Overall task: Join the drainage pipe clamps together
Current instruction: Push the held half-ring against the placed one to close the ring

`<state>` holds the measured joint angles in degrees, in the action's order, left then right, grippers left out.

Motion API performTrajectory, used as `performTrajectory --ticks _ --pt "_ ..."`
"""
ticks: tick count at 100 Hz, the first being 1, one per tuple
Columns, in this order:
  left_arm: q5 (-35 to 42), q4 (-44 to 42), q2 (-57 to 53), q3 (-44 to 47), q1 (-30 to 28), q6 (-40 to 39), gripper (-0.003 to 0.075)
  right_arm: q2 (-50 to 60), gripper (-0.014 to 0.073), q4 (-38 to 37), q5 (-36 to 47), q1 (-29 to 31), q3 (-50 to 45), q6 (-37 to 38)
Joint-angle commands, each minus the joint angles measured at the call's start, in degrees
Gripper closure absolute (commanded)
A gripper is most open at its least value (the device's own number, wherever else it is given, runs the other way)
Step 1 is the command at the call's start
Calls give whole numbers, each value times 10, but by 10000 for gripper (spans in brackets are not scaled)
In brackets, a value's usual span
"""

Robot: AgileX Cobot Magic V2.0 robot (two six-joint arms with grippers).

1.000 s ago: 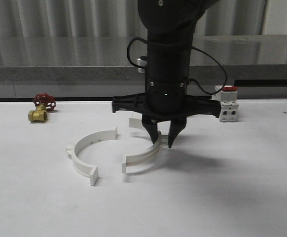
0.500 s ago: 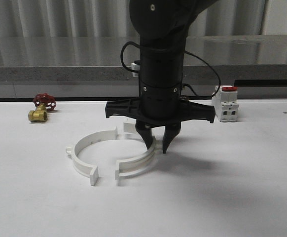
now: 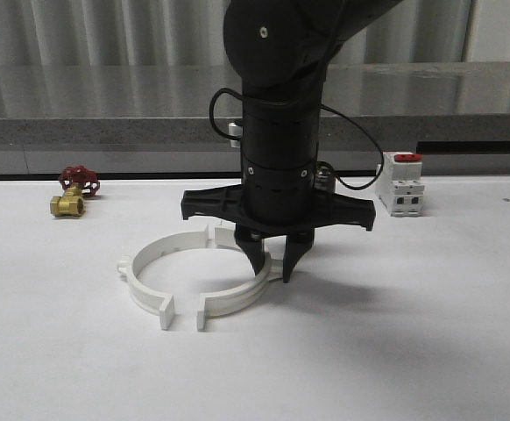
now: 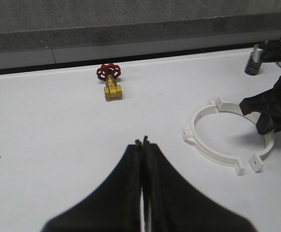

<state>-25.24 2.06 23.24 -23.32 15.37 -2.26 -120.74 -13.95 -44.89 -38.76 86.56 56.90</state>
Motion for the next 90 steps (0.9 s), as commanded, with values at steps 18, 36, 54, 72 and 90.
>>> performTrajectory --ticks 18,36,54,72,90 --pt "41 1 3 -16 -1 0 740 32 525 -6 25 0 18 2" --pt "41 1 3 -16 -1 0 740 32 525 -3 27 0 18 2" --pt "41 1 3 -16 -1 0 740 32 525 2 39 0 18 2" --pt "41 1 3 -16 -1 0 740 32 525 9 45 0 18 2" --pt "41 1 3 -16 -1 0 740 32 525 11 45 0 18 2"
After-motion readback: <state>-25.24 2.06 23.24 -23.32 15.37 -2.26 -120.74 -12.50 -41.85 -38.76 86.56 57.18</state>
